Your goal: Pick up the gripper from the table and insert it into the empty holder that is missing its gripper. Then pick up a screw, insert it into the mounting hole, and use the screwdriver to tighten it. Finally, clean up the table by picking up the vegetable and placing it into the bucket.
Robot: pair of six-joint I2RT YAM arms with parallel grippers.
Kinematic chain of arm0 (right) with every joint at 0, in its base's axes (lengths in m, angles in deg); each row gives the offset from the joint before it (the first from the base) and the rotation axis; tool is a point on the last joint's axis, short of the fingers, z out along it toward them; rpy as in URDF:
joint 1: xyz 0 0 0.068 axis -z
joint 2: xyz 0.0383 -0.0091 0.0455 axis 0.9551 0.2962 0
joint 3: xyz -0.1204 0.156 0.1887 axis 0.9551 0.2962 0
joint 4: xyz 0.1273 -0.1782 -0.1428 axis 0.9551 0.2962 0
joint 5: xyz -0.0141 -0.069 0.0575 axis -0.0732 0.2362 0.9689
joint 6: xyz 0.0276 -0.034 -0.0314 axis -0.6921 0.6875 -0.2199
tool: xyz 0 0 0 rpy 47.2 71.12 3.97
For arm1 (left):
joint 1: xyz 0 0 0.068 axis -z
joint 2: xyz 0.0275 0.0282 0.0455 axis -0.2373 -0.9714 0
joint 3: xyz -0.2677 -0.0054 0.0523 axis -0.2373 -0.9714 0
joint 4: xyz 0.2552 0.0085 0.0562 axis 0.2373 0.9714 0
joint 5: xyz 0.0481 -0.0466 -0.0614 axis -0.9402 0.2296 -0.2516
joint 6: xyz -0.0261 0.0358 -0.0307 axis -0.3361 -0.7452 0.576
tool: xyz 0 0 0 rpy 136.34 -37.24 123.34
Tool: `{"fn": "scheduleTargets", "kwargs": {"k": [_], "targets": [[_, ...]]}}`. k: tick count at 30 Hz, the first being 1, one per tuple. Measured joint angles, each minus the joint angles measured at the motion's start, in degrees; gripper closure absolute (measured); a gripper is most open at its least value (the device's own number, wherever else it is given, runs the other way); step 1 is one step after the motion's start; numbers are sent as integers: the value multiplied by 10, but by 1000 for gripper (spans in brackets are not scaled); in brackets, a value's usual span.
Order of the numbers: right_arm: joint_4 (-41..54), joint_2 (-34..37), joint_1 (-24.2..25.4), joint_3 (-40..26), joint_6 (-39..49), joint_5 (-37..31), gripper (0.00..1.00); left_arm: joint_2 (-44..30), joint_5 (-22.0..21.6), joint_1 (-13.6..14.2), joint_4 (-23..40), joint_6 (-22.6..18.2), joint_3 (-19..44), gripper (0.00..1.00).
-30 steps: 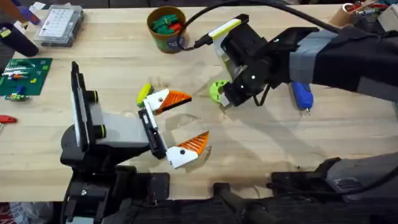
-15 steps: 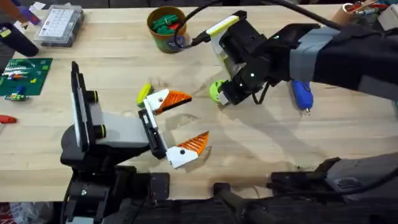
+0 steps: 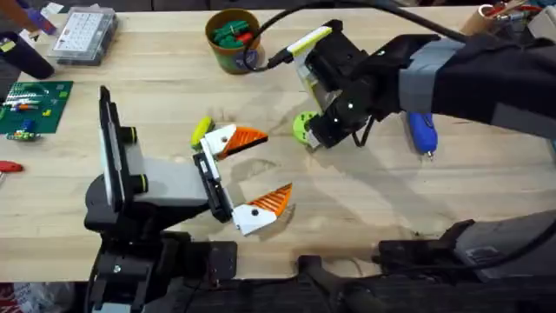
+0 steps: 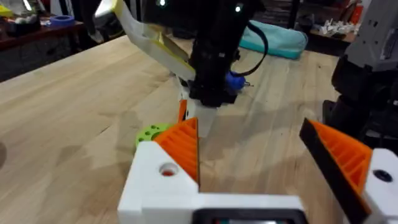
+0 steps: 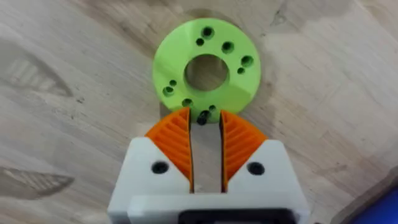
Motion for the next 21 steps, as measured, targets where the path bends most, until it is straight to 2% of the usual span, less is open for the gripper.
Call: {"fn": "scheduleTargets", "kwargs": {"k": [5,10,21], "targets": [[0,0,0,-1,0,0,819,0,0,0,0,0,0,10],[-1,0,0,-1,3,0,988,0,0,0,0,0,0,10],[-6,0,0,-1,9,0,991,0,0,0,0,0,0,10]]}}
